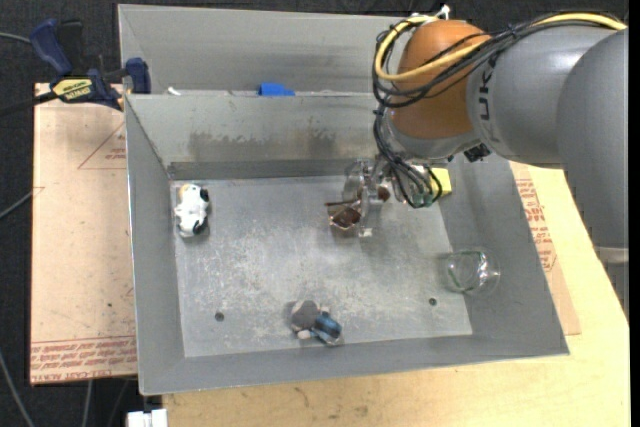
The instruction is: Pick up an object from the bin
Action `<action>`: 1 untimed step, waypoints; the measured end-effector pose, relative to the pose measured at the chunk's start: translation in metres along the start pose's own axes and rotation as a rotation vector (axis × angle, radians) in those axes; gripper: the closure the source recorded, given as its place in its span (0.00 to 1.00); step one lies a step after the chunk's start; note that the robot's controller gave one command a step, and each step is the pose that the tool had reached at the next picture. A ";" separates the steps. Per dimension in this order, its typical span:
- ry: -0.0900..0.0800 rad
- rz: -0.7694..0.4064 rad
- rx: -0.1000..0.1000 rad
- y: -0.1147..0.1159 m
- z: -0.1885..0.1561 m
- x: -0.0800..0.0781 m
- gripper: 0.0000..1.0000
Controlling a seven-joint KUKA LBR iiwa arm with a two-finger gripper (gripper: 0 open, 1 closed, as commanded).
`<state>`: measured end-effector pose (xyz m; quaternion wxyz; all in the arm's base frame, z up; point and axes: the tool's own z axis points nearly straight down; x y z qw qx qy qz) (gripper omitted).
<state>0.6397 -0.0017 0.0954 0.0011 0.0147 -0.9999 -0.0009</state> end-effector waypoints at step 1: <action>-0.006 0.000 0.000 0.000 -0.018 -0.002 1.00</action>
Offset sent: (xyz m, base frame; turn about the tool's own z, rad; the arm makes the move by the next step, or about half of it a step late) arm 0.0000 0.0002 0.0547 0.0000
